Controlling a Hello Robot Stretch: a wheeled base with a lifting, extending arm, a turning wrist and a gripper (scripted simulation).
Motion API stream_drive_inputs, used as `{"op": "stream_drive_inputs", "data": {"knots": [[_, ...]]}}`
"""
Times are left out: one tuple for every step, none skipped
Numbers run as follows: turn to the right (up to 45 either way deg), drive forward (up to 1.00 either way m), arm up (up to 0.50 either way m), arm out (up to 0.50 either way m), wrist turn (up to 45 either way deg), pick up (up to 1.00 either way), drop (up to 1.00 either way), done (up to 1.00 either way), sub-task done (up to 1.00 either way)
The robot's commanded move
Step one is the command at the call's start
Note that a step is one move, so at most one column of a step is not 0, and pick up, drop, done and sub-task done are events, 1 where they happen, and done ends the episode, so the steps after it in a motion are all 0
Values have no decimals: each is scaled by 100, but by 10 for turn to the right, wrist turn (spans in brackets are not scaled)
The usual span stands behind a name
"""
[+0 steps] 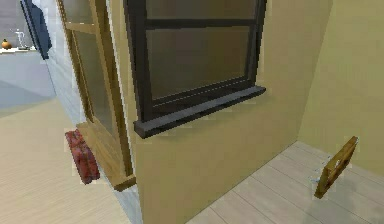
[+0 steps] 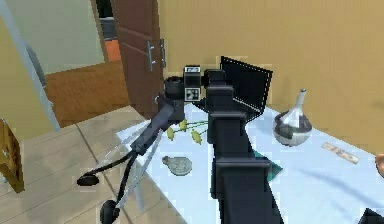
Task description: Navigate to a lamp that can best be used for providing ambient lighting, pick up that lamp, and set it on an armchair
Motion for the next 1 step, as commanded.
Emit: {"op": "stream_drive_inputs", "data": {"knots": [[0, 0, 0, 0, 450, 0, 0, 0, 0]]}}
